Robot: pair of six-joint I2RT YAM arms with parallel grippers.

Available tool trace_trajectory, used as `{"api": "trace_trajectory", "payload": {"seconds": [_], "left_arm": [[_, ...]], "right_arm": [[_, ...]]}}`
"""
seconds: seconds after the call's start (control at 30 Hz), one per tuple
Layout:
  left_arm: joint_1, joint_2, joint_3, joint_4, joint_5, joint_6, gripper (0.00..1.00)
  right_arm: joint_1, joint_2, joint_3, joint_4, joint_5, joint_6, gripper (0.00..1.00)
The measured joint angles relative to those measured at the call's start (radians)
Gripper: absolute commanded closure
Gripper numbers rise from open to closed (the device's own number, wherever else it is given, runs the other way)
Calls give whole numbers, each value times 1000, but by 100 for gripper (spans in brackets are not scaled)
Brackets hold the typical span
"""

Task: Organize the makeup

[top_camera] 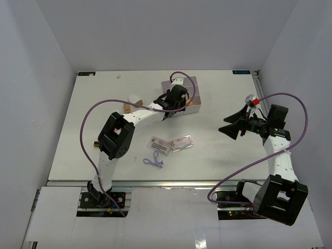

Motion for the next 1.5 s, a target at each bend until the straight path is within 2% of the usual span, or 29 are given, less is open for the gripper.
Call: {"api": "trace_trajectory", "payload": {"seconds": [0.2,0.57,0.77,0.9,0.97,1.07,1.2,1.5], "left_arm": [[-3,-1,0,10,6,-9,26],[-4,-48,-12,7,35,3,23],[-7,-215,-54,6,81,58,22],[13,-419,-212,45,97,91,23],[66,-531,-338,64,129,80,25],[222,-632,-500,52,160,50,27],[392,-640,-612,11,145,23,27],[417,-514,-620,5,75,-16,25]], "right_arm": [[0,0,0,0,0,0,18],[-5,0,-2,0,0,-1,18],[-5,0,-3,0,0,-4,18],[-6,-3,-8,-1,0,-7,18],[-6,-3,-12,-2,-1,-9,18],[-6,-3,-14,-5,-1,-15,18],[-6,-4,-14,-7,-3,-22,18],[-6,-4,-14,-13,-3,-26,18]]}}
